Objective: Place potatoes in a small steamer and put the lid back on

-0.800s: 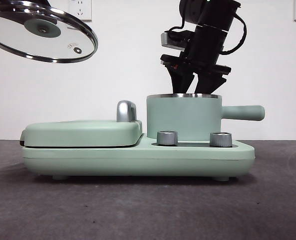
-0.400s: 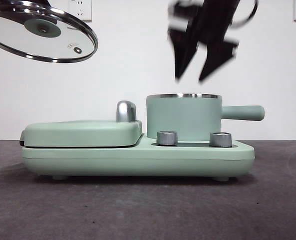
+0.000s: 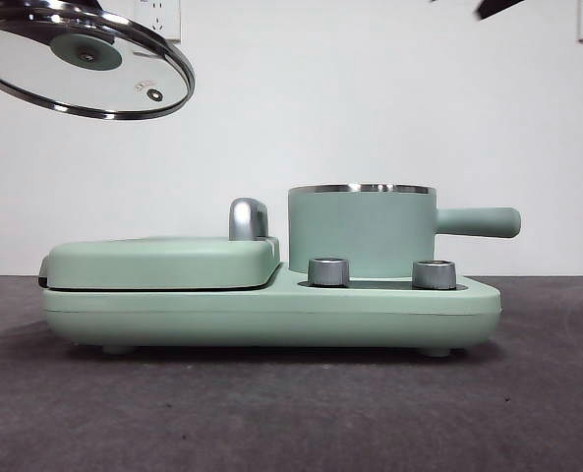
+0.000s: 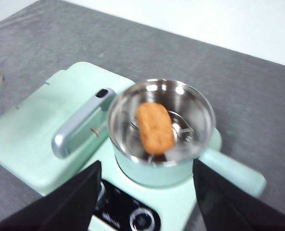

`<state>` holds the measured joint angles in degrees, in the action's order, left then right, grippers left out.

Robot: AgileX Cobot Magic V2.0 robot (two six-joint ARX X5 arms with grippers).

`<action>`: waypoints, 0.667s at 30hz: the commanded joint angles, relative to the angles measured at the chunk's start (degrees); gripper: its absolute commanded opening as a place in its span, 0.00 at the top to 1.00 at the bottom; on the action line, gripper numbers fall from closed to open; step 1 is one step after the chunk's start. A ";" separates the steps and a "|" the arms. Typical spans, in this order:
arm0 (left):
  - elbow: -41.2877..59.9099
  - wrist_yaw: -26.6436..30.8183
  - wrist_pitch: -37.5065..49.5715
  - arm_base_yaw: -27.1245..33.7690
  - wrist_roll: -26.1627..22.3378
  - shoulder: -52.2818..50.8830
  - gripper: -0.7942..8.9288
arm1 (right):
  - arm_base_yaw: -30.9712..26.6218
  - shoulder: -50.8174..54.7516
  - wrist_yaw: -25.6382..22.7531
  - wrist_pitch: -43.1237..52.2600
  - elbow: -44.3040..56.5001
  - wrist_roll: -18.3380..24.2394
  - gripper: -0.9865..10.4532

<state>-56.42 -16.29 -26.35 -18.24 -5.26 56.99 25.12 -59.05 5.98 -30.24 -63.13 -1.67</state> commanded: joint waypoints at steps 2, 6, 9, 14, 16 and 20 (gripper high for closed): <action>-1.01 -1.51 2.19 -0.26 0.00 -0.07 0.90 | 0.39 5.99 -2.01 0.39 6.78 -2.43 0.66; -1.01 -1.79 3.08 -0.48 0.22 0.00 0.90 | 0.42 12.68 -1.92 1.07 14.21 -3.10 0.66; -1.01 -1.90 6.27 -1.70 0.87 0.35 0.90 | 0.70 17.42 -1.88 1.07 18.84 -3.63 0.66; -1.01 -1.92 14.25 -4.98 1.97 2.78 0.90 | 0.94 23.21 -1.64 0.81 23.12 -4.42 0.66; -1.05 -1.88 17.44 -6.47 1.97 4.68 0.90 | 0.94 24.57 -2.10 -0.28 23.50 -4.92 0.66; -1.07 -1.64 25.68 -9.01 1.99 9.75 0.90 | 0.94 26.32 -3.13 -1.62 23.50 -5.42 0.66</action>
<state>-56.42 -17.91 -4.43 -26.65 -3.55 65.65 25.71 -32.71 3.05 -32.16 -39.48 -6.09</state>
